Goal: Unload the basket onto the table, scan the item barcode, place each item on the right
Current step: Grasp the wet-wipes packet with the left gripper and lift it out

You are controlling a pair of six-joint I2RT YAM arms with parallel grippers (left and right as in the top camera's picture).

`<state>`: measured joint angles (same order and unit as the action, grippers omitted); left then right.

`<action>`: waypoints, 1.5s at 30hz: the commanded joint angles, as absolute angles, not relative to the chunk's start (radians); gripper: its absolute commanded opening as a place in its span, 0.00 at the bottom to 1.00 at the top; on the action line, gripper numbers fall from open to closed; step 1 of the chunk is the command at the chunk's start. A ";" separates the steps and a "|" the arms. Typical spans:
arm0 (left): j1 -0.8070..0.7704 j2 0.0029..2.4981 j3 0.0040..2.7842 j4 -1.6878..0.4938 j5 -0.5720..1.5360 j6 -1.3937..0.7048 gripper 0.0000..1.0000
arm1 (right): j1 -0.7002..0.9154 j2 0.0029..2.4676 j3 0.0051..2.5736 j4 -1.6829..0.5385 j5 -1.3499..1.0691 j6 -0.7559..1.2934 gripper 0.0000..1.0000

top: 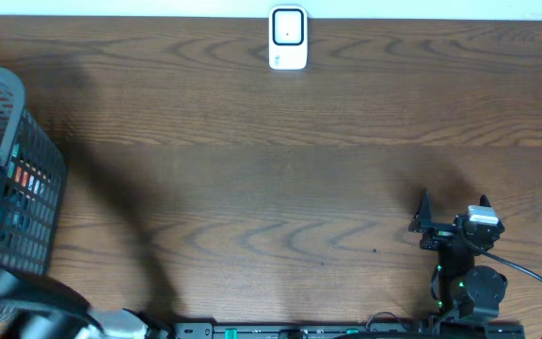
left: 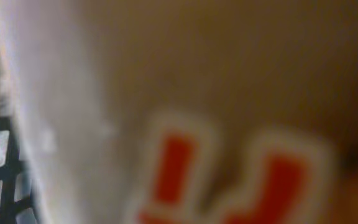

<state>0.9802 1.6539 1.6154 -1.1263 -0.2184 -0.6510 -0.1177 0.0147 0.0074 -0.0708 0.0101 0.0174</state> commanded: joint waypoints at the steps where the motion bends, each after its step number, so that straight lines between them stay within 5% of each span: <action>1: 0.981 1.526 1.636 -1.072 -0.046 -0.648 0.08 | -0.121 0.007 0.006 -0.075 0.005 0.010 0.99; 6: 0.981 1.401 1.636 -0.961 0.264 -0.612 0.08 | -0.121 0.007 0.006 -0.075 0.005 0.010 0.99; 19: 0.879 1.277 1.636 -0.331 1.575 -0.509 0.07 | -0.121 0.007 0.006 -0.075 0.005 0.010 0.99; 35: 0.141 1.287 1.403 -0.388 1.438 -0.145 0.15 | -0.121 0.007 0.006 -0.075 0.005 0.010 0.99; 37: 0.046 1.305 1.338 -0.403 1.255 -0.146 0.22 | -0.121 0.007 0.006 -0.075 0.005 0.010 0.99; 45: -0.282 1.461 1.279 -0.757 0.073 -0.170 0.21 | -0.121 0.007 0.006 -0.075 0.005 0.010 0.99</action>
